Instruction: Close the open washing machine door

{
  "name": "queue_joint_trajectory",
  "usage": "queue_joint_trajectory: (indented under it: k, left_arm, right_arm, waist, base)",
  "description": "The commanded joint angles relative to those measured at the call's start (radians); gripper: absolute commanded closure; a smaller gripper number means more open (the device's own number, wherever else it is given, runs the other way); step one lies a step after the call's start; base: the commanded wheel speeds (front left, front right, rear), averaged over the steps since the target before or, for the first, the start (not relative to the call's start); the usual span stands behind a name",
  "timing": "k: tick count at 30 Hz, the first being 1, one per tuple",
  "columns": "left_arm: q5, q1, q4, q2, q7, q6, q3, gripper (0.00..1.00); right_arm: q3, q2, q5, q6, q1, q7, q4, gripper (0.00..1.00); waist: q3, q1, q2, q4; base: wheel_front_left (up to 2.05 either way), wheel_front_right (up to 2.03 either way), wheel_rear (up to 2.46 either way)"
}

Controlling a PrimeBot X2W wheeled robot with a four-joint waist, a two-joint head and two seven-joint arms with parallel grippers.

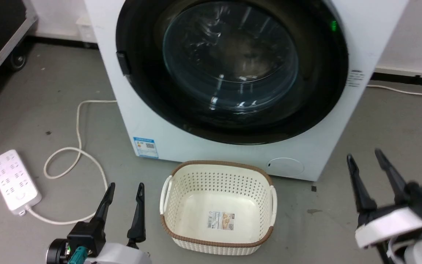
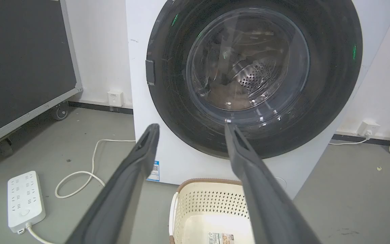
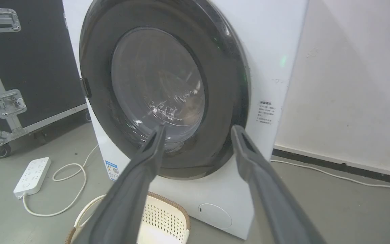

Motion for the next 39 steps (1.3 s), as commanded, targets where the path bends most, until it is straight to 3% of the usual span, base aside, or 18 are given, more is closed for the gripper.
queue_joint_trajectory:
  k: [1,6,21,22,39]
  left_arm:
    - [0.006,0.017,0.000,0.005,-0.005,-0.001,0.004,0.00]
    - [0.005,0.033,0.000,0.002,-0.005,-0.002,0.006,0.00]
    - [-0.003,0.019,0.048,-0.003,-0.005,-0.022,-0.011,0.00]
    - [-0.001,0.025,0.047,-0.005,0.001,-0.018,-0.010,1.00]
    - [0.015,0.023,0.031,-0.006,0.029,-0.009,-0.003,1.00]
  right_arm:
    - [-0.027,0.043,-0.023,-0.001,0.051,-0.004,-0.030,0.00]
    - [-0.061,0.118,-0.100,-0.001,0.169,-0.004,-0.106,0.00]
    - [-0.067,0.145,-0.164,-0.001,0.205,-0.004,-0.103,0.00]
    - [-0.066,0.139,-0.159,0.000,0.196,0.000,-0.102,1.00]
    - [-0.063,0.142,-0.164,0.000,0.193,0.028,-0.115,1.00]
  waist:
    - [-0.014,0.0003,-0.0001,-0.025]
    - [-0.013,0.0003,-0.0001,-0.053]
    - [-0.010,0.0003,-0.0001,-0.064]
    - [-0.010,0.0004,-0.0001,-0.064]
    - [-0.011,0.0004,-0.0001,-0.060]
  base:
    - [0.00,0.00,0.00]
    - [0.00,0.00,0.00]
    - [0.00,0.00,0.00]
    - [0.00,0.00,0.00]
    - [0.00,0.00,0.00]
